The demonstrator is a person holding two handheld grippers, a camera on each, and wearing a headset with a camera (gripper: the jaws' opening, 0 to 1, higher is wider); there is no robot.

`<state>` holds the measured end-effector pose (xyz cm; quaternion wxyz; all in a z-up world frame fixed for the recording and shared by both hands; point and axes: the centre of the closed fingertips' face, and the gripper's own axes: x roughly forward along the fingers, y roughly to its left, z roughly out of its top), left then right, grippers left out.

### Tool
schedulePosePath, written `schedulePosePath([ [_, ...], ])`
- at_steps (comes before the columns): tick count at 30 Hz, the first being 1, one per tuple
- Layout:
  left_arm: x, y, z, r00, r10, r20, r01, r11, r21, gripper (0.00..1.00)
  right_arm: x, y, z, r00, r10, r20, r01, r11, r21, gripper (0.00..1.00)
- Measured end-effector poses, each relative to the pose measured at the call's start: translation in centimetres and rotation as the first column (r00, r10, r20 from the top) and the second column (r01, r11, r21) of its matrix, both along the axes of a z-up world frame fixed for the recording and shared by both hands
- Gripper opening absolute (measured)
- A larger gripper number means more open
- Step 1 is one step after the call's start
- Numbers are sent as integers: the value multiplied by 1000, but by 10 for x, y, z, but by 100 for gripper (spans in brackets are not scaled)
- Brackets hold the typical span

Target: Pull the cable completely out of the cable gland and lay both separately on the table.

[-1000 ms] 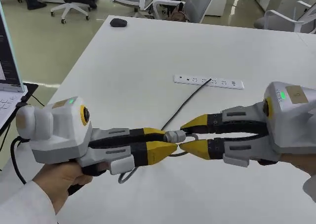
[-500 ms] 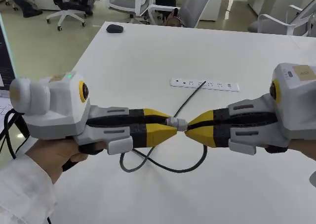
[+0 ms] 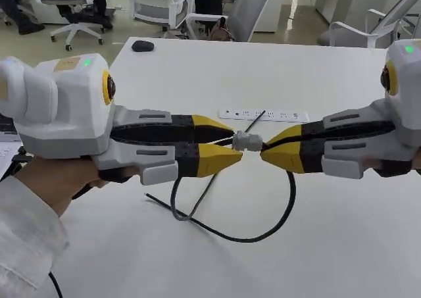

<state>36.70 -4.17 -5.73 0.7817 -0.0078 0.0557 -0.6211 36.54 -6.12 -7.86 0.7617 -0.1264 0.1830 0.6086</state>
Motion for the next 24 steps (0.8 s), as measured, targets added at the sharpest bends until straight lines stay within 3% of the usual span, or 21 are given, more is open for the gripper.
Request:
schedulePosePath([
  [12,-2,-1,8,999,-4,40,4,1000,18,21,-6,2,3,1000,16,-26,-17,999,-47,2],
  [20,-3,-3,5,997,-26,66,23,999,44,23,-14,8,3,997,71,-19,-72,996,-47,2],
  [24,-4,-4,1,997,-42,69,38,998,59,18,-14,7,3,997,82,-15,-82,995,-50,2],
])
